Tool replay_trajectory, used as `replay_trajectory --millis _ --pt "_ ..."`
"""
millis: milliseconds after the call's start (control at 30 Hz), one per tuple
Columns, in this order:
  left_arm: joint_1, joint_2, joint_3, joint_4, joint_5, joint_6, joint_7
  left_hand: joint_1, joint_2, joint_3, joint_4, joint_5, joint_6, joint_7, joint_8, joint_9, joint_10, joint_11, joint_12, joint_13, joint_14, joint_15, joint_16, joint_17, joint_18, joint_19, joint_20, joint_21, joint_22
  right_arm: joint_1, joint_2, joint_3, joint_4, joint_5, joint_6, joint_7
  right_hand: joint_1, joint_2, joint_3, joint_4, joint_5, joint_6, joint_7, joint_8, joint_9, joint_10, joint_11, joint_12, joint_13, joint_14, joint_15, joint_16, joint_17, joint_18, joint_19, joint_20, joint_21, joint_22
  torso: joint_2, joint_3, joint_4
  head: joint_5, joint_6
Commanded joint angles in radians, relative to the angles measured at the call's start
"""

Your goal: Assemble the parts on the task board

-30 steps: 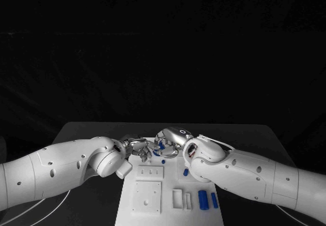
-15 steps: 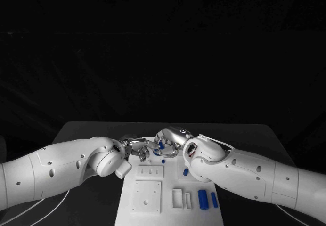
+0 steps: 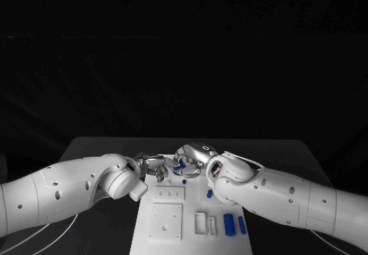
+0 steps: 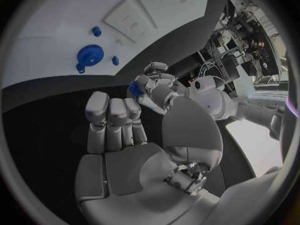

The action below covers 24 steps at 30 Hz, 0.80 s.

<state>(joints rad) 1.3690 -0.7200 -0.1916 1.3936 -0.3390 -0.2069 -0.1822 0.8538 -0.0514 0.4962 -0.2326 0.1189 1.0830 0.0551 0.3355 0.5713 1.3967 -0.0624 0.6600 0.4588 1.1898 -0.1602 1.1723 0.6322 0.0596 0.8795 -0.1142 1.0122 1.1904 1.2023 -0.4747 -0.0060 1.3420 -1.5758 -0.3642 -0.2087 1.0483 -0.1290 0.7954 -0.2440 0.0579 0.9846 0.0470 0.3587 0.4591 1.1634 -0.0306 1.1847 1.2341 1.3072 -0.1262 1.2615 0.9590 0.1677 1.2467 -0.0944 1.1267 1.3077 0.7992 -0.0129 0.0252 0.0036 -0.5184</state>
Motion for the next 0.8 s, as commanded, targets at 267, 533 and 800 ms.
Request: replay_trajectory --millis 267,533,800 --pt "0.002 -0.002 0.003 0.001 0.002 0.013 0.005 0.021 0.01 0.021 -0.009 0.017 0.014 -0.005 -0.011 0.007 -0.011 0.002 0.01 0.001 -0.01 0.002 0.011 -0.012 -0.022 -0.012 -0.132 0.011 -0.006 -0.003 -0.005 -0.002 -0.003 -0.005 0.015 -0.009 0.0 0.012 0.004 0.0 0.007 0.058 0.036 0.005 0.037 0.007 0.003 0.004 0.002 0.0 -0.009 -0.006 0.002 0.094 0.004 -0.005 -0.001 0.01 0.0 -0.0002 0.001 -0.001 -0.002" --pt "0.002 0.001 0.002 0.002 -0.003 0.025 0.0 0.025 0.004 0.025 -0.013 0.012 0.014 -0.006 -0.013 0.01 -0.013 0.001 0.013 0.001 -0.011 0.002 0.015 -0.018 -0.023 -0.014 -0.133 0.015 -0.008 -0.003 -0.004 -0.002 -0.003 -0.005 0.016 -0.009 0.0 0.013 0.005 -0.001 0.007 0.058 0.036 0.005 0.037 0.008 0.003 0.004 0.002 0.0 -0.009 -0.006 0.002 0.094 0.004 -0.005 -0.001 0.01 0.0 -0.0007 -0.0002 0.0 -0.003" --pt "0.002 0.004 0.002 0.001 -0.003 0.028 -0.002 0.034 0.004 0.029 -0.021 0.012 0.015 -0.006 -0.014 0.012 -0.014 0.001 0.015 0.0 -0.012 0.001 0.019 -0.023 -0.023 -0.016 -0.134 0.018 -0.01 -0.004 -0.002 -0.002 -0.003 -0.005 0.015 -0.01 0.0 0.013 0.005 -0.002 0.007 0.058 0.036 0.005 0.037 0.008 0.003 0.004 0.003 0.0 -0.009 -0.006 0.002 0.094 0.004 -0.005 -0.001 0.01 0.0 0.0001 -0.0001 0.0 -0.004"
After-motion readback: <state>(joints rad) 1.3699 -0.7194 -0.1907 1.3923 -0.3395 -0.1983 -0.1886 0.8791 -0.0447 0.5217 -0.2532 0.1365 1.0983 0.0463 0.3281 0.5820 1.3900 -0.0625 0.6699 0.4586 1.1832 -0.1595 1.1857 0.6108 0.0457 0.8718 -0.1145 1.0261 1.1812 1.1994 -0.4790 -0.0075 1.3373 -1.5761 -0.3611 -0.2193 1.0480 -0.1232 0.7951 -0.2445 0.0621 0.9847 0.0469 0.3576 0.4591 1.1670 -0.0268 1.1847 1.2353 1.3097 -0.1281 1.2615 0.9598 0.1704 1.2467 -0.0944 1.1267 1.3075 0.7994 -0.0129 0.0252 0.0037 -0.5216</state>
